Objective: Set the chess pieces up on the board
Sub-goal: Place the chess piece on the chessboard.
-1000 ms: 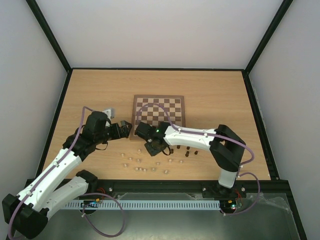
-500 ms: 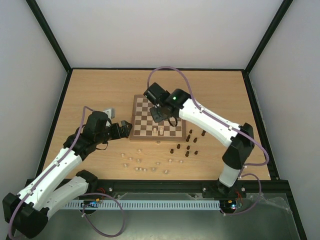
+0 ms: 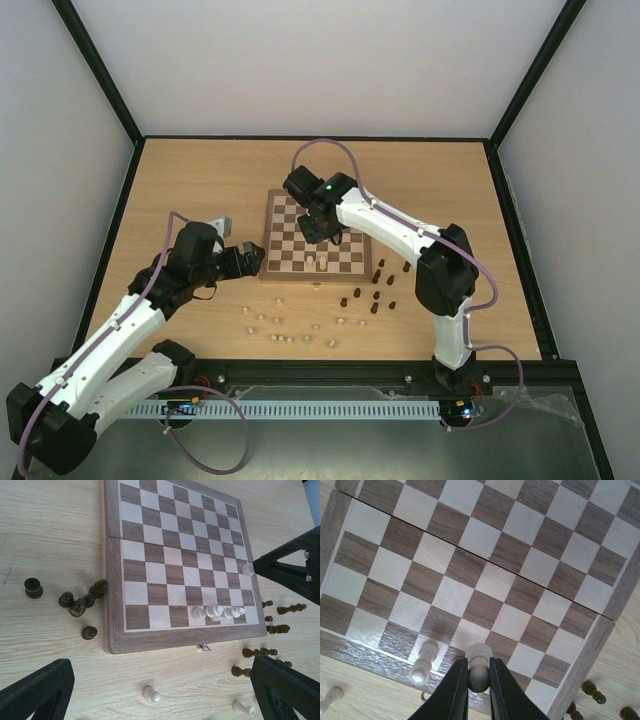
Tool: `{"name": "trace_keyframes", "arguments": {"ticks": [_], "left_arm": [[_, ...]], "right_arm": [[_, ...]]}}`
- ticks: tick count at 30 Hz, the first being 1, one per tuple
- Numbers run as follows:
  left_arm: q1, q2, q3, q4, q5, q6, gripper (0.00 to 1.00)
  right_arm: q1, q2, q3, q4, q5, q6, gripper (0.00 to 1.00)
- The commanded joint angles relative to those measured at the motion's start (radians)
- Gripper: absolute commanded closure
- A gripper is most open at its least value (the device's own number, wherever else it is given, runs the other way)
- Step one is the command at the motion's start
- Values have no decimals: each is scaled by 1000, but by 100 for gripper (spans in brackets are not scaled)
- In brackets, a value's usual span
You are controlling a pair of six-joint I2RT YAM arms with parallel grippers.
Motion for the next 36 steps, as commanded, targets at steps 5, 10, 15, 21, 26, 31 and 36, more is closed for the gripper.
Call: {"name": "trace_keyframes", "arguments": {"ticks": [5, 10, 15, 21, 26, 31, 36], "left_arm": [[7, -7, 10, 8, 4, 14, 1], [7, -6, 10, 8, 1, 13, 0], [7, -5, 11, 9, -3, 12, 1], [7, -2, 10, 10, -4, 11, 1], [7, 1, 9, 11, -4, 10, 1], [7, 1, 10, 11, -6, 10, 1], [7, 1, 9, 11, -7, 10, 1]], "right_arm": [[0, 27, -58, 30, -52, -9, 89], [0, 45, -86, 49, -64, -8, 89], [1, 56, -112, 70, -75, -9, 89], [0, 66, -139, 87, -82, -10, 89], [0, 74, -159, 101, -80, -10, 89], [1, 84, -163, 106, -72, -11, 89], [-1, 98, -162, 108, -61, -13, 89]]}}
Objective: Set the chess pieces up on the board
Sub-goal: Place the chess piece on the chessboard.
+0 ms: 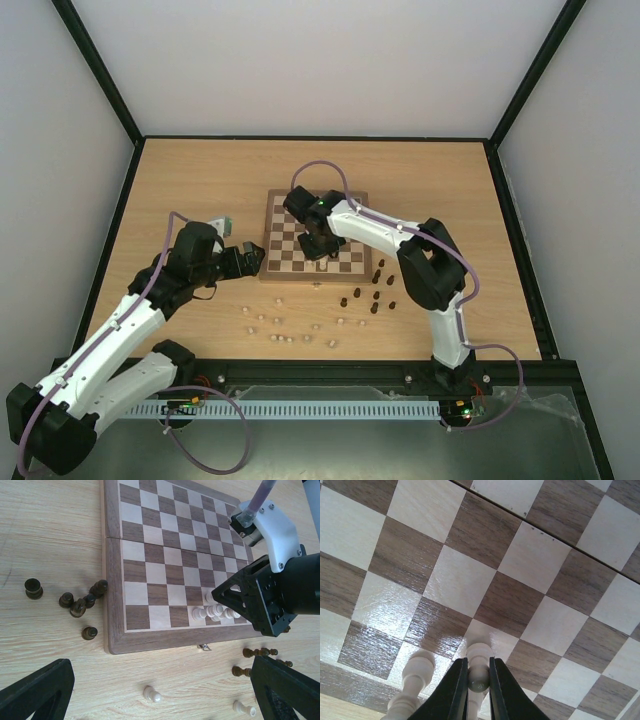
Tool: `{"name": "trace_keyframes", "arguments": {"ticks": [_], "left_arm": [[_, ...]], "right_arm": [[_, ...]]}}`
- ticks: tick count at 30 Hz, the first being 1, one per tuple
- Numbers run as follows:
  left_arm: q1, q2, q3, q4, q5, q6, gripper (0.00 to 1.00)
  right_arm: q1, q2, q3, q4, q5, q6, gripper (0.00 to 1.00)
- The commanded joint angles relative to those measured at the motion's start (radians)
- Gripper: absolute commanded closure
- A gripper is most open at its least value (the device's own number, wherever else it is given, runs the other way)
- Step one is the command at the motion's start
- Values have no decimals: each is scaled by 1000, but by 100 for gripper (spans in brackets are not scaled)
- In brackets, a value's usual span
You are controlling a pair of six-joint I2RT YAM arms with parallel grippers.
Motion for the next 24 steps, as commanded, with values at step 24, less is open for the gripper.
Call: {"name": "trace_keyframes", "arguments": {"ticks": [24], "left_arm": [[7, 3, 10, 12, -7, 4, 1]], "right_arm": [[-11, 4, 35, -43, 68, -18, 64]]}}
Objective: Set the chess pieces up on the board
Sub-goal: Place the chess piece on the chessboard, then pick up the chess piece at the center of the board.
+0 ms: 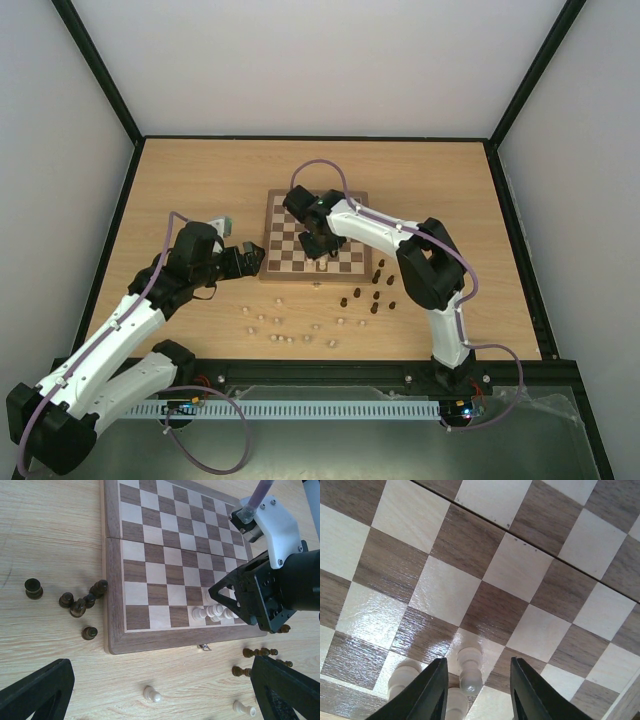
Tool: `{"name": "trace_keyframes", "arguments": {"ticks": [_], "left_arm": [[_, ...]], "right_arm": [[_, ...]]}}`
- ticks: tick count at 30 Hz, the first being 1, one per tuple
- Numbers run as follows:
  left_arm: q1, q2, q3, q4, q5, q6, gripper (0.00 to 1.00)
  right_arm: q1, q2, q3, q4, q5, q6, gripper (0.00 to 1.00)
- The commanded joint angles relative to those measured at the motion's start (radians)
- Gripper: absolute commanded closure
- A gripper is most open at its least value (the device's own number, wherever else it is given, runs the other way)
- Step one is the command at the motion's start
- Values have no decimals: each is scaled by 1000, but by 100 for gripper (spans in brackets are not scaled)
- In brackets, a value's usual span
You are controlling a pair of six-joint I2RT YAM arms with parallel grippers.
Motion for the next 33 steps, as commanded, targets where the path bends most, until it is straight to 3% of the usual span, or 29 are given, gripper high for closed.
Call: {"name": "trace_keyframes", "arguments": {"ticks": [1, 12, 21, 28, 33], "left_arm": [[7, 2, 10, 11, -7, 3, 1], [7, -2, 14, 7, -17, -6, 1], [7, -87, 75, -55, -77, -44, 0], [7, -218, 148, -117, -87, -72, 1], [7, -317, 169, -134, -113, -81, 1]], "right_arm": [[-12, -12, 33, -43, 31, -7, 62], [-24, -161, 63, -39, 43, 4, 38], [155, -261, 66, -71, -37, 7, 43], [289, -212, 26, -49, -91, 53, 46], [319, -148, -16, -5, -123, 75, 49]]}}
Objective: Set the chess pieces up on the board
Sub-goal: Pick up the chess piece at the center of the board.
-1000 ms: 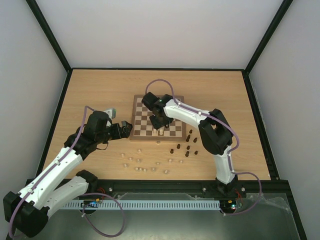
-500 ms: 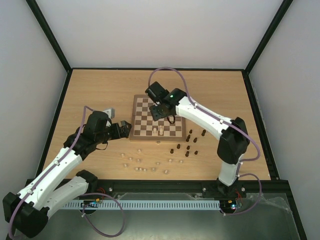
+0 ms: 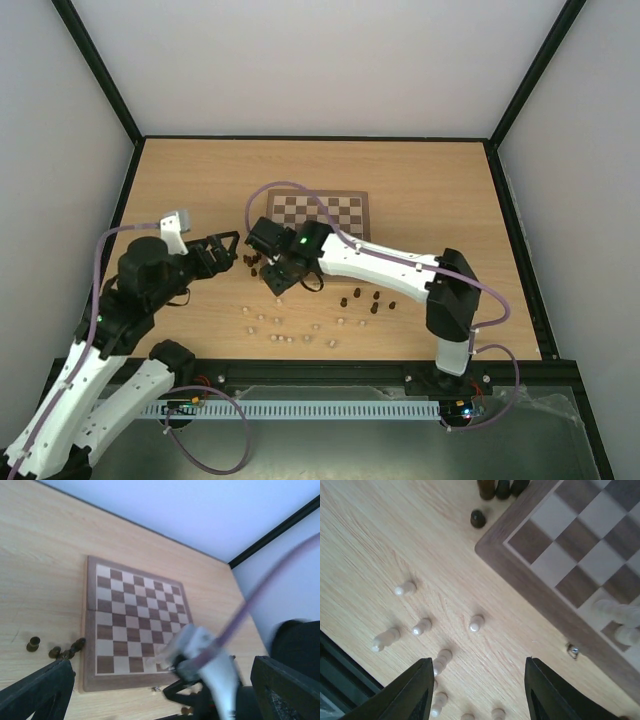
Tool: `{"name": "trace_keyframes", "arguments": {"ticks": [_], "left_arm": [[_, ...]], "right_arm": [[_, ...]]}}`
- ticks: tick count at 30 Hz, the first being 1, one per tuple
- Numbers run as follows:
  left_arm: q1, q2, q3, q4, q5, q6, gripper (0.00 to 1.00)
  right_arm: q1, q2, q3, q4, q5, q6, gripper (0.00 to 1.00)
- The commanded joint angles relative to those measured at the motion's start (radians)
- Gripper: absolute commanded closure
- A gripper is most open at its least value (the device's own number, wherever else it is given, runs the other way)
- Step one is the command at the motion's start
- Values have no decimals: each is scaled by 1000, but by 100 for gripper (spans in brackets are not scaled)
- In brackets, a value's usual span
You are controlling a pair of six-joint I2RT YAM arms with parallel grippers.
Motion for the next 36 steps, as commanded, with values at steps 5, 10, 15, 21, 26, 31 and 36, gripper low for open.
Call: {"name": "trace_keyframes", "arguments": {"ticks": [5, 10, 15, 21, 26, 31, 36], "left_arm": [[7, -90, 50, -66, -43, -17, 0], [7, -87, 48, -71, -46, -12, 1], [7, -84, 43, -76, -48, -9, 1], [7, -87, 33, -76, -52, -9, 0], [7, -87, 30, -76, -54, -7, 0], [7, -83, 28, -75, -53, -6, 1], [7, -82, 26, -75, -56, -3, 0]], "right_arm": [[13, 126, -53, 30, -61, 37, 52], [14, 190, -49, 47, -75, 37, 54], [16, 226, -49, 49, -83, 35, 57], [21, 252, -52, 53, -85, 35, 60], [22, 268, -50, 56, -86, 35, 65], [23, 284, -48, 57, -87, 34, 66], [22, 290, -43, 61, -86, 31, 75]]}}
